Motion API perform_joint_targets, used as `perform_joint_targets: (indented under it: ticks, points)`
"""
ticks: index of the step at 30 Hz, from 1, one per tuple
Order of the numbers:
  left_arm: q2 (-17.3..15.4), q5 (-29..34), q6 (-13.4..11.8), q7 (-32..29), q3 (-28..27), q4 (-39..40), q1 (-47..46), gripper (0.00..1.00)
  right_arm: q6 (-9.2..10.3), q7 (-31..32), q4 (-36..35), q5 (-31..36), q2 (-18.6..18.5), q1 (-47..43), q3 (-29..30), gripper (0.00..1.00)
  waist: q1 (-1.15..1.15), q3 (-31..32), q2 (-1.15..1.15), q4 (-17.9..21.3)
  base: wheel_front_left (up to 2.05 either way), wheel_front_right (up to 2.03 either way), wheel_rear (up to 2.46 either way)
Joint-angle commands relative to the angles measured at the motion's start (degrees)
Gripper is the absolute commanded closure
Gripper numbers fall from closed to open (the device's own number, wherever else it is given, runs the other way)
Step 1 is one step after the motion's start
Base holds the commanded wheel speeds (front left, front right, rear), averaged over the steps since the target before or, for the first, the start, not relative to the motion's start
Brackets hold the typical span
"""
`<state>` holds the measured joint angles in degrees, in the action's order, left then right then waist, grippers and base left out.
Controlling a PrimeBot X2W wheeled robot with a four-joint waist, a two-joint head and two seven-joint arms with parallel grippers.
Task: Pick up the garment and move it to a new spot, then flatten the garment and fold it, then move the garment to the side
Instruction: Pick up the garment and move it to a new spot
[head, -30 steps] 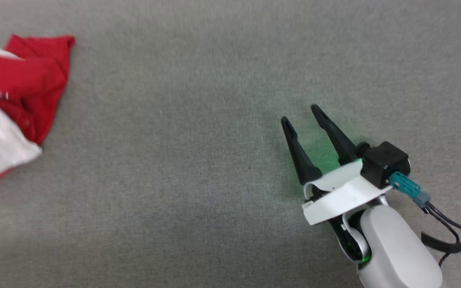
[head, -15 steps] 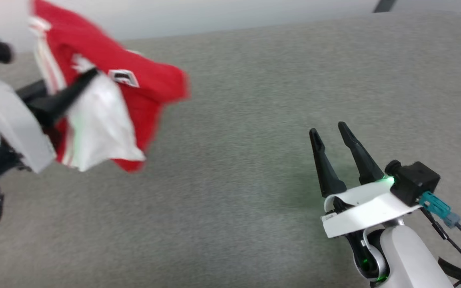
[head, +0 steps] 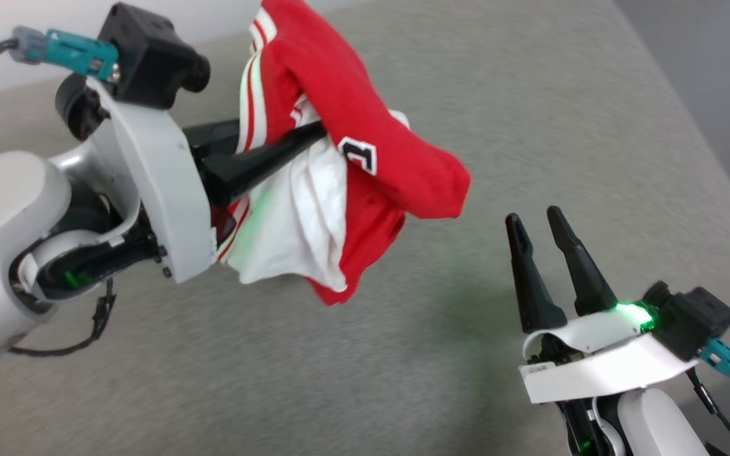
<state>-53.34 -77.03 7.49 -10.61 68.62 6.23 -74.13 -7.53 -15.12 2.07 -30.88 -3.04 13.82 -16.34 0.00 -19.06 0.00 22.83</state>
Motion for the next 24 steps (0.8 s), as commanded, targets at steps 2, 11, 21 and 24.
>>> perform_joint_targets:
  ticks: [2, 11, 21, 24]
  points:
    - [-1.09, -1.11, 0.0, -0.43, 1.92, -1.38, 0.07, 1.0, 0.08, -0.05, -1.48, -1.49, 0.26, -1.4, 0.23, 0.0, 0.0, -6.2, 0.0, 9.69, 0.0, 0.0, 0.0]
    - [-2.83, 3.39, 0.0, -3.97, 4.53, -10.62, 4.3, 1.0, 0.08, -0.05, -5.49, -3.25, 0.23, -5.22, 3.26, 0.0, 0.0, -8.81, 0.0, 11.16, 0.0, 0.0, 0.0]
    - [-6.09, 18.14, -0.12, -18.25, 5.76, -12.66, 10.56, 1.0, 0.08, -0.05, -7.66, -4.14, 0.25, -6.07, 3.26, 0.0, 0.0, -10.18, 0.0, 11.31, 0.03, 0.03, 0.03]
    - [-6.56, 20.07, -0.17, -19.17, 6.1, -13.05, 12.39, 1.0, 0.08, -0.05, -8.05, -4.01, 0.19, -6.09, 2.77, 0.0, 0.0, -10.63, 0.0, 11.36, 0.02, 0.02, 0.02]
